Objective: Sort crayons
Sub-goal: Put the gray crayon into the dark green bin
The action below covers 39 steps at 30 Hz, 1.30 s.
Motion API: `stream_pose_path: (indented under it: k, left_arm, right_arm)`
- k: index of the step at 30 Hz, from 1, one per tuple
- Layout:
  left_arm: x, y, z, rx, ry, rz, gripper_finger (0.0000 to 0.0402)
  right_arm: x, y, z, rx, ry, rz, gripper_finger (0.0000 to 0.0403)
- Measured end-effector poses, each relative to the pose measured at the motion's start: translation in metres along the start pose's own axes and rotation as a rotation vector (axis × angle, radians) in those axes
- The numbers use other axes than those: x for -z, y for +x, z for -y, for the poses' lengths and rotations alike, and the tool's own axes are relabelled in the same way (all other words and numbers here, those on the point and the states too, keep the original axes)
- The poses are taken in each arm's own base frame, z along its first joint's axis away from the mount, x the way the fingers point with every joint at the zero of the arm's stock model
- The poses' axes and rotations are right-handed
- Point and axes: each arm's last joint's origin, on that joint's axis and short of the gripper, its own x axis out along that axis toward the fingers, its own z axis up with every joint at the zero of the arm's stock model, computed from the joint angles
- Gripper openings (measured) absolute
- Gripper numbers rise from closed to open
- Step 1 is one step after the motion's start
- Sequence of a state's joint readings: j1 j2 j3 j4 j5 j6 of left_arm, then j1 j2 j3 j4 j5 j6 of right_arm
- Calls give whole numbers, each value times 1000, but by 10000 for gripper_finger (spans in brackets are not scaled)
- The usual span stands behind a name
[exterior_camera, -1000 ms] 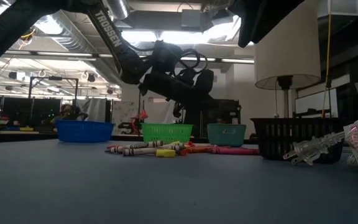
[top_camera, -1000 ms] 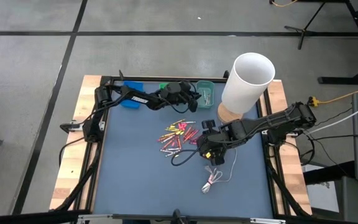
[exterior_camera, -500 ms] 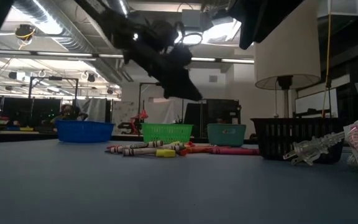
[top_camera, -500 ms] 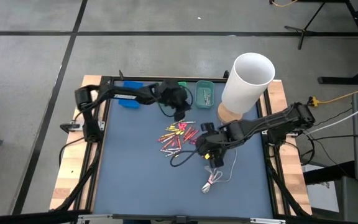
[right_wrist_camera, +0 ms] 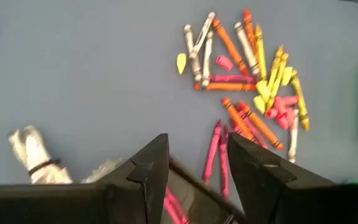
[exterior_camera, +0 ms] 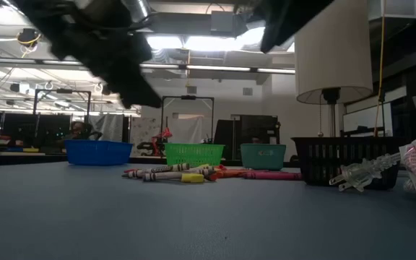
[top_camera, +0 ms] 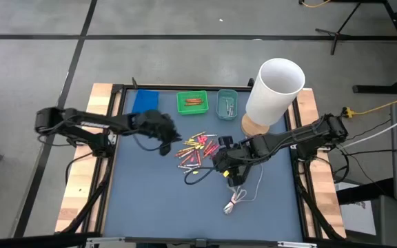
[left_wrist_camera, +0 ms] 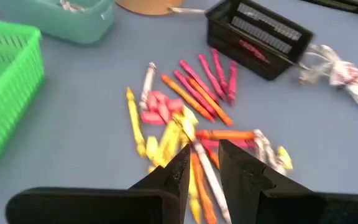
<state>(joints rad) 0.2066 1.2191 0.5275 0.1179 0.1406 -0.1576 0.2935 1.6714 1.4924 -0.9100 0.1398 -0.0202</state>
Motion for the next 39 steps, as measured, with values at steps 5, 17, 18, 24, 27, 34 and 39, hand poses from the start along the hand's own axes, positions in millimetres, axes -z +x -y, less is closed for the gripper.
stream_pose_path:
  k: [5, 17, 18, 24, 27, 34, 39]
  left_arm:
    - [32, -9, 11, 60, -15, 6, 69]
    - [65, -2, 41, 115, 103, -71, 69]
    - [65, 0, 44, 119, 127, -54, 69]
    - [70, 10, 61, 152, 270, 2, 69]
    - [72, 17, 66, 145, 310, 32, 69]
    - [76, 29, 69, 155, 314, 74, 69]
    - [80, 40, 69, 158, 316, 67, 69]
  right_arm:
    - [-11, 10, -1, 3, -29, 84, 163]
    - [-16, 32, -4, 10, -30, 72, 163]
    - [-16, 34, -5, 10, -30, 74, 163]
    - [-22, 42, -5, 13, -23, 112, 163]
    - [-22, 47, -6, 12, -25, 103, 163]
    - [-23, 56, -7, 12, -26, 100, 163]
    - [-25, 60, -8, 15, -25, 109, 163]
